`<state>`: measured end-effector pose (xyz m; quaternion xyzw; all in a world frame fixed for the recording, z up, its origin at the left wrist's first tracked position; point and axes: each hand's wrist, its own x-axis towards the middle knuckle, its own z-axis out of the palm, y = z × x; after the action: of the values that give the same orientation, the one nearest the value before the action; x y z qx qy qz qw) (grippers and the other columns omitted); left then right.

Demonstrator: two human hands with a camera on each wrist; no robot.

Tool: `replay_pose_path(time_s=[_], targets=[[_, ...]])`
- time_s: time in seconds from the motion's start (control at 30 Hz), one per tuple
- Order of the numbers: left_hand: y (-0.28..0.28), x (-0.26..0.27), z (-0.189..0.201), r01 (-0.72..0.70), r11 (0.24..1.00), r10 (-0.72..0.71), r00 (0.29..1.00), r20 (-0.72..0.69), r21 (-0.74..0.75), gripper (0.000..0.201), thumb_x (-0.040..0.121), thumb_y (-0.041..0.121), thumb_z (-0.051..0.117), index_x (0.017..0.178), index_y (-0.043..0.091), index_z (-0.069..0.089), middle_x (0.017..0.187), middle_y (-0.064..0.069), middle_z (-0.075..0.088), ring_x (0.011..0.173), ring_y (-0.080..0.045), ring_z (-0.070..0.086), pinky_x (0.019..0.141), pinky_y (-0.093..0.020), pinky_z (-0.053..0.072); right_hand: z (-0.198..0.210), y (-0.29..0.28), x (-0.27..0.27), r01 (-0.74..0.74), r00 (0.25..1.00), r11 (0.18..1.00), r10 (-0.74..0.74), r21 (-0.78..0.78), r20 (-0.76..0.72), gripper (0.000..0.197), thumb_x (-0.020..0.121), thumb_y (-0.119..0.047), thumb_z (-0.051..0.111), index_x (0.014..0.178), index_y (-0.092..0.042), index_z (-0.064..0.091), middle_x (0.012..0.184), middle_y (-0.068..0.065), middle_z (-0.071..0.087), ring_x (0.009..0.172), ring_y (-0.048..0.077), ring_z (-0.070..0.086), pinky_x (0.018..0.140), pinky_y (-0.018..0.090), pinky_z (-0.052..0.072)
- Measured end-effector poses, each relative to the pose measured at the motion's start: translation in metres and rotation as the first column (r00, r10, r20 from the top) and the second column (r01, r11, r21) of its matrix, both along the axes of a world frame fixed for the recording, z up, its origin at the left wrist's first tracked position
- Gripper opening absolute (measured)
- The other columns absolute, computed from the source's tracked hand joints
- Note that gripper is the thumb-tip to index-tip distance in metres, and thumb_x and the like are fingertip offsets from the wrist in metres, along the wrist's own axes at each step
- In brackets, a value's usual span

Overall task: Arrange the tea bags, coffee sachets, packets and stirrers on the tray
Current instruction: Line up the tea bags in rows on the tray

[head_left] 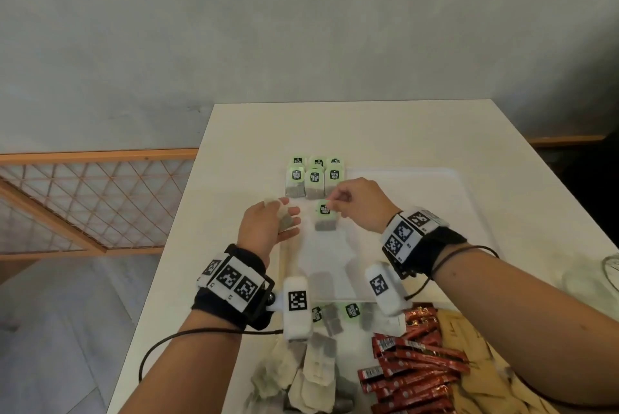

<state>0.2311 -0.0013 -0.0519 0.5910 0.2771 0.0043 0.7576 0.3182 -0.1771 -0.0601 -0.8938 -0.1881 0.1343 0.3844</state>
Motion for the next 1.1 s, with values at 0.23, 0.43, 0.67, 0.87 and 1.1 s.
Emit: replay_pose_path(time_s=[0.23, 0.43, 0.67, 0.87, 1.1], targets=[[0.020, 0.004, -0.012, -0.022, 0.997, 0.021, 1.000, 0.006, 0.080, 0.028, 0.102, 0.022, 0.047, 0.121, 0.013, 0.064, 0.103, -0.006, 0.065, 0.086, -0.019, 0.062, 0.082, -0.035, 0.058, -0.006, 0.049, 0.027, -0.001, 0.996, 1.000, 0.000, 0.009, 0.084, 0.009, 0.087, -0.020, 0.071, 0.086, -0.013, 0.075, 0.092, 0.002, 0.072, 0.084, 0.015, 0.063, 0.081, 0.028, 0.050], [0.026, 0.005, -0.012, 0.080, 0.995, -0.080, 0.997, -0.002, 0.064, 0.014, 0.096, 0.003, 0.053, 0.094, 0.008, 0.065, 0.098, -0.013, 0.069, 0.082, -0.019, 0.069, 0.073, -0.025, 0.059, -0.003, 0.067, 0.044, 0.032, 0.992, 0.999, -0.030, -0.018, 0.124, 0.011, 0.088, -0.018, 0.068, 0.089, -0.009, 0.076, 0.078, -0.005, 0.064, 0.076, 0.011, 0.057, 0.077, 0.027, 0.049], [0.023, 0.002, -0.012, 0.123, 0.986, -0.127, 0.991, 0.035, 0.110, 0.026, 0.094, -0.002, 0.057, 0.120, -0.003, 0.057, 0.102, -0.015, 0.072, 0.082, -0.018, 0.072, 0.069, -0.024, 0.059, 0.003, 0.057, 0.031, 0.091, 0.991, 0.987, -0.102, 0.131, 0.083, 0.019, 0.087, -0.029, 0.070, 0.102, -0.017, 0.072, 0.086, -0.008, 0.065, 0.081, 0.003, 0.059, 0.074, 0.015, 0.044], [-0.002, -0.001, 0.004, 0.260, 0.944, -0.273, 0.961, 0.037, 0.204, 0.025, 0.091, 0.004, 0.063, 0.116, 0.006, 0.061, 0.102, -0.013, 0.074, 0.084, -0.018, 0.072, 0.068, -0.027, 0.059, 0.017, 0.033, -0.007, -0.033, 0.990, 0.956, 0.072, 0.292, -0.123, 0.012, 0.086, -0.024, 0.073, 0.092, -0.013, 0.073, 0.073, -0.004, 0.067, 0.061, -0.002, 0.059, 0.062, 0.011, 0.044], [-0.026, -0.006, 0.006, 0.238, 0.876, -0.263, 0.965, 0.002, 0.420, 0.019, 0.087, 0.013, 0.069, 0.106, 0.010, 0.065, 0.098, -0.009, 0.074, 0.082, -0.017, 0.068, 0.073, -0.033, 0.059, 0.025, 0.000, -0.022, 0.114, 0.993, 0.952, -0.103, 0.284, -0.056, 0.012, 0.086, -0.016, 0.072, 0.077, -0.015, 0.064, 0.071, 0.000, 0.065, 0.061, 0.011, 0.061, 0.065, 0.026, 0.049]])
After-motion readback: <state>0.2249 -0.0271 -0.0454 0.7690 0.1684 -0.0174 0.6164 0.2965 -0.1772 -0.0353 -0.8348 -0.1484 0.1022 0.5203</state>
